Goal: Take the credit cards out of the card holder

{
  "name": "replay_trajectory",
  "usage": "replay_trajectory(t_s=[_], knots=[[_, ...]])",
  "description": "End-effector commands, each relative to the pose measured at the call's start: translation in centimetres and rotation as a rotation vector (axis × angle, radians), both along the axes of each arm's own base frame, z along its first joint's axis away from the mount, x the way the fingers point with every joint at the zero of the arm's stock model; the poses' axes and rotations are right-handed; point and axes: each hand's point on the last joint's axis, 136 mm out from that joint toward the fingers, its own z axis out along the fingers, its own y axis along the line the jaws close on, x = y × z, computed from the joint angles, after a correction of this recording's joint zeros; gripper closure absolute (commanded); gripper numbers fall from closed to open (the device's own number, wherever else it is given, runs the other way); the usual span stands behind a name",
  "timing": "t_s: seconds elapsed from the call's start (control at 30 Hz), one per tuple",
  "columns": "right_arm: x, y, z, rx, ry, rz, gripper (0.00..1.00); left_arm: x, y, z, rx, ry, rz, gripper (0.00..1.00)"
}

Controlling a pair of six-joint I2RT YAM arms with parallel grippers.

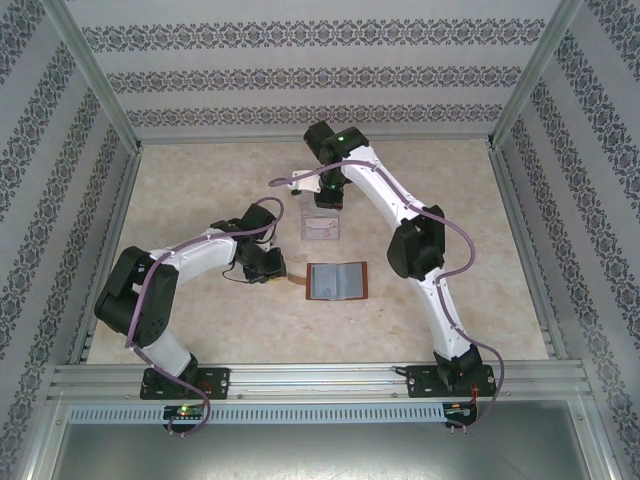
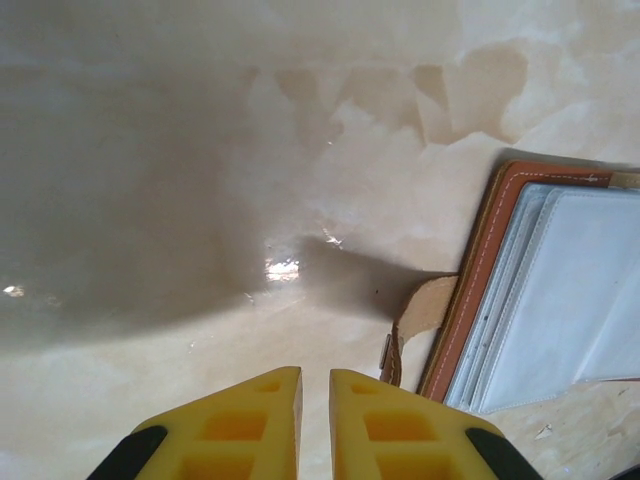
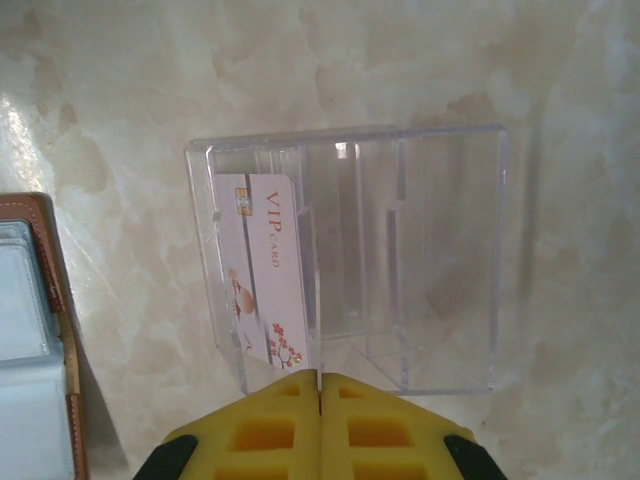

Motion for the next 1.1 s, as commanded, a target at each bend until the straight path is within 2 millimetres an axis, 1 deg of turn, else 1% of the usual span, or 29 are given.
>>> replay_trajectory(t_s=[0.0,0.27,0.57,0.63,0.93,1.07], knots=[[0.3,-0.1,-0.3,-0.033,-0.015,0.049,1.00,0.6,0.5,0.5,-0.008,-0.026,0.029,0.85],[1.2,0.4,-1.5,-0.037,-0.034,0.079,1.00,0.7,0.7,0.4,-0.008,-0.023,0.033,0.85],[1.1,1.3,-2.7,-0.022,-0.015,0.107,1.00,0.9,0.8,0.4,-0.011,-0.022,0.039,0.85],[1.0,1.3,-2.7,-0.022,-0.012,0.107,1.00,1.0,0.8,0.4,-0.012,-0.022,0.042,0.85],[0.5,2.6,-2.3,0.021,-0.004,0.134,1.00,1.1,0.7,0.3,-0.017,-0.018,0.038,0.85],[0.3,2.6,-2.7,0.024,0.011,0.132,1.00,1.1,0.7,0.4,-0.018,-0.020,0.036,0.85]])
